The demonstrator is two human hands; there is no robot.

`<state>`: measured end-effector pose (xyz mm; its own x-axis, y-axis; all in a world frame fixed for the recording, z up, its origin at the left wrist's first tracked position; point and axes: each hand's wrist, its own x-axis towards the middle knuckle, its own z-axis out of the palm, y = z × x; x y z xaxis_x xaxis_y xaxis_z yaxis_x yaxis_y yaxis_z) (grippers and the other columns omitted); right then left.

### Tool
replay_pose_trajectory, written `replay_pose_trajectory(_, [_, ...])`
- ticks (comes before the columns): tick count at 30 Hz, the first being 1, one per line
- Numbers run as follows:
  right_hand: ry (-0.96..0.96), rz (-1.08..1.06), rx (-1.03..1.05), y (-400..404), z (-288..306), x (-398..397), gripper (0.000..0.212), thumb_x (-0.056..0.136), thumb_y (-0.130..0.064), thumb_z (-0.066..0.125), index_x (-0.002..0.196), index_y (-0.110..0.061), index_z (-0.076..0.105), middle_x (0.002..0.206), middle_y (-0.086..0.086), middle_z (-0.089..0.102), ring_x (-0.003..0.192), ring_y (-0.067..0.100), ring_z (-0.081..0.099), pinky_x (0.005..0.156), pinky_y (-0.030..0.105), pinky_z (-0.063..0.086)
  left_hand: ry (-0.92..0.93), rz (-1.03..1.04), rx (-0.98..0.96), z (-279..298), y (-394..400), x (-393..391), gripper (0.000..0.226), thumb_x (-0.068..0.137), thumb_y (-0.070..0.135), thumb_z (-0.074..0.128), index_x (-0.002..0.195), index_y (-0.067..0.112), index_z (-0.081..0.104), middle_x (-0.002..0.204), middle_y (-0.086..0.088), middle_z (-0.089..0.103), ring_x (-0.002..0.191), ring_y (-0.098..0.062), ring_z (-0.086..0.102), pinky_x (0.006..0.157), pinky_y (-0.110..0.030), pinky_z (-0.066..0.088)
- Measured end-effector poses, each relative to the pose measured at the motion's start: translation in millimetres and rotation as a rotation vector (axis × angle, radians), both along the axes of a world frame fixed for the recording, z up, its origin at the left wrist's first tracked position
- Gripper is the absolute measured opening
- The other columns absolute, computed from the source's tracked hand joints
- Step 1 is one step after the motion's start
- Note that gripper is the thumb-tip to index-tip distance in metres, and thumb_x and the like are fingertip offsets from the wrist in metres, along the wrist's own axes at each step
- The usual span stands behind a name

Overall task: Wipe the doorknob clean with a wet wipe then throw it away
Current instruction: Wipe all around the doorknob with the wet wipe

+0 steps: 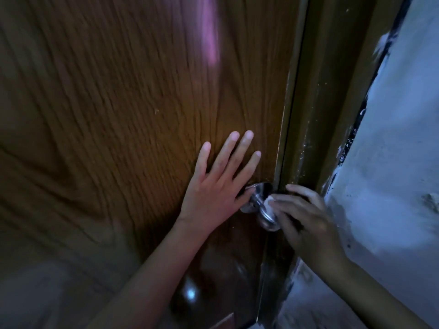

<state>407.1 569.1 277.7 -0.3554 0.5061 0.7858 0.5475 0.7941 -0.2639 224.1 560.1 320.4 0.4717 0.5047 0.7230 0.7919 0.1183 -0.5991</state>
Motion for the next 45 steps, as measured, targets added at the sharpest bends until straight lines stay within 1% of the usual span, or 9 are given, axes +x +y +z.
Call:
replay_pose_trajectory(6, [-0.34,0.102,0.41,0.3,-24.0,2.0,0.031,0.098,-0.015,0.026,0.103,-0.015,0.057,0.1,0.002,0.074,0.109,0.023,0.046,0.094,0.038,0.032,0.003,-0.01,0.008,-0.4,-1.2,-0.3,0.058,0.09,0.056,0.033,0.138,0.022,0.037,0.148,-0.006,0.016,0.136,-0.026,0.02,0.108,-0.05,0.015])
replay_pose_trajectory(10, [-0.346,0.123,0.532,3.1,-26.9,18.0,0.019,0.096,-0.01,0.038,0.106,-0.014,0.053,0.104,-0.001,0.071,0.108,0.022,0.048,0.095,0.036,0.032,0.002,-0.017,0.015,0.9,-0.8,0.3,0.057,0.09,0.056,0.034,0.136,0.023,0.04,0.148,-0.006,0.018,0.135,-0.025,0.022,0.107,-0.049,0.016])
replay_pose_trajectory(17, [-0.048,0.186,0.214,-1.2,-15.0,21.3,0.018,0.087,-0.011,0.054,0.097,-0.004,0.067,0.097,0.018,0.07,0.093,0.021,0.057,0.071,0.035,0.049,-0.012,-0.016,0.027,-0.5,0.6,1.2,0.055,0.091,0.055,0.034,0.135,0.023,0.042,0.148,-0.005,0.018,0.135,-0.026,0.022,0.107,-0.049,0.016])
replay_pose_trajectory(26, [-0.24,0.139,0.201,-3.1,-8.5,9.4,0.021,0.08,-0.008,0.056,0.094,-0.001,0.07,0.097,0.016,0.072,0.085,0.025,0.061,0.067,0.034,0.056,0.012,0.014,0.029,-1.6,0.7,0.1,0.059,0.091,0.058,0.031,0.138,0.023,0.037,0.149,-0.006,0.016,0.136,-0.027,0.021,0.109,-0.05,0.013])
replay_pose_trajectory(30, [-0.098,0.075,-0.102,1.6,5.3,-7.6,0.026,0.085,-0.018,0.049,0.095,-0.004,0.069,0.095,0.012,0.071,0.086,0.024,0.064,0.077,0.025,0.048,0.029,0.024,0.013,-0.9,-0.5,-0.2,0.061,0.091,0.058,0.03,0.14,0.022,0.034,0.149,-0.006,0.016,0.136,-0.028,0.02,0.108,-0.051,0.013])
replay_pose_trajectory(33, [0.319,0.024,-0.52,1.3,3.4,-10.1,0.019,0.089,-0.012,0.052,0.094,-0.018,0.07,0.089,-0.006,0.071,0.083,0.003,0.062,0.071,0.004,0.043,0.025,0.019,0.019,1.0,-1.1,0.0,0.059,0.091,0.057,0.029,0.138,0.022,0.036,0.148,-0.006,0.017,0.135,-0.027,0.021,0.107,-0.051,0.014])
replay_pose_trajectory(35, [0.635,0.069,-0.854,3.4,0.3,-8.3,0.027,0.089,-0.009,0.052,0.083,-0.028,0.07,0.075,-0.019,0.072,0.076,-0.003,0.064,0.064,0.005,0.046,0.022,0.015,0.021,1.5,-1.1,1.5,0.058,0.092,0.057,0.028,0.137,0.022,0.038,0.147,-0.006,0.019,0.134,-0.027,0.023,0.107,-0.05,0.015])
replay_pose_trajectory(40, [1.052,0.241,-1.458,5.6,-11.9,-4.9,0.021,0.091,-0.011,0.047,0.092,-0.008,0.068,0.08,0.006,0.076,0.076,0.016,0.072,0.057,0.022,0.057,0.032,0.018,0.03,0.5,-0.4,0.5,0.057,0.092,0.056,0.028,0.138,0.022,0.038,0.147,-0.007,0.02,0.134,-0.027,0.023,0.107,-0.05,0.016])
replay_pose_trajectory(45, [1.357,0.355,-1.772,-2.7,-28.9,-7.8,0.02,0.085,-0.001,0.048,0.1,0.006,0.059,0.084,0.021,0.074,0.078,0.026,0.072,0.054,0.028,0.058,0.037,0.013,0.03,0.8,-1.0,0.1,0.057,0.093,0.055,0.028,0.139,0.022,0.036,0.147,-0.007,0.02,0.134,-0.027,0.023,0.106,-0.05,0.017])
